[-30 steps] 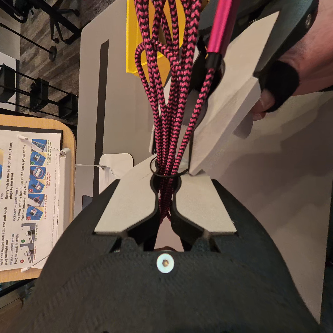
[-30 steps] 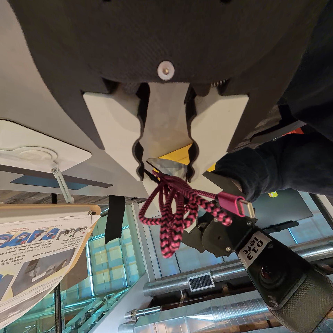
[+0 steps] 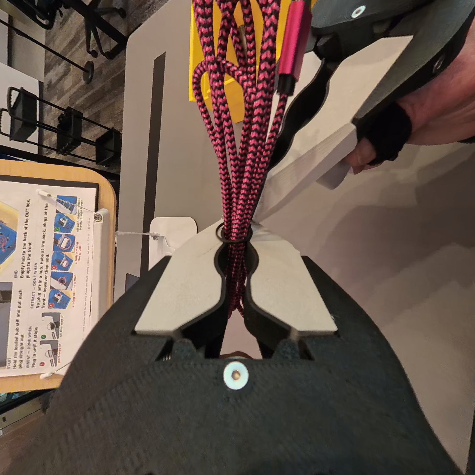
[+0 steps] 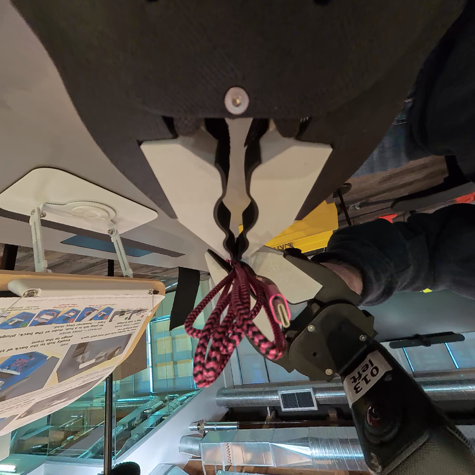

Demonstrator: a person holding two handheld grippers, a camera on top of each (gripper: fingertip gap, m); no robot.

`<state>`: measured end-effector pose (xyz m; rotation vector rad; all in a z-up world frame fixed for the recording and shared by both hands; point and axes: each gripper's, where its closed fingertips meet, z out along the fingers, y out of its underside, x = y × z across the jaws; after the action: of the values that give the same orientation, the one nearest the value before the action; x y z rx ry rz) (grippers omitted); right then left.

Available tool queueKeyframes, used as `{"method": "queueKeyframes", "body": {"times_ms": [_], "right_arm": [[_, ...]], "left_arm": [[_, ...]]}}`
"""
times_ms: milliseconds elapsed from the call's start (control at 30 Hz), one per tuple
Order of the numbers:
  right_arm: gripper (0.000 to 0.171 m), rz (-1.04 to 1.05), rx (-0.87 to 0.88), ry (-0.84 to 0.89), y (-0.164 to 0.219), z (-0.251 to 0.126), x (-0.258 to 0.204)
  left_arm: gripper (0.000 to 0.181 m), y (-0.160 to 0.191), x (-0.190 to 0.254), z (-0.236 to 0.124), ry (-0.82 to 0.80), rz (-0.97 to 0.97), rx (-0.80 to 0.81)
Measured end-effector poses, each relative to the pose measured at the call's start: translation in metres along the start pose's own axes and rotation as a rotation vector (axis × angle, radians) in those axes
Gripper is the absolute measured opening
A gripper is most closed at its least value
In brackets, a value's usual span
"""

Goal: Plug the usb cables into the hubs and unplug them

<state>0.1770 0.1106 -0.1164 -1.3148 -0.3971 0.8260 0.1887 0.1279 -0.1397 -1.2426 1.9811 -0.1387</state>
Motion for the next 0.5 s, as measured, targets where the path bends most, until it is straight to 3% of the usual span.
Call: {"method": "queueKeyframes", "body": {"times_ms": [167,500], "right_arm": [[0.0,-0.052,-0.005,0.001,-0.002,-0.001,-0.004],[0.0,-0.256,-0.063,0.059,-0.003,-0.001,-0.009]], "left_arm": [[0.007,-0.003,0.002,-0.003,0.023,-0.009,0.021],[0.007,-0.004,0.014,-0.011,0.222,-0.178,0.109]]}}
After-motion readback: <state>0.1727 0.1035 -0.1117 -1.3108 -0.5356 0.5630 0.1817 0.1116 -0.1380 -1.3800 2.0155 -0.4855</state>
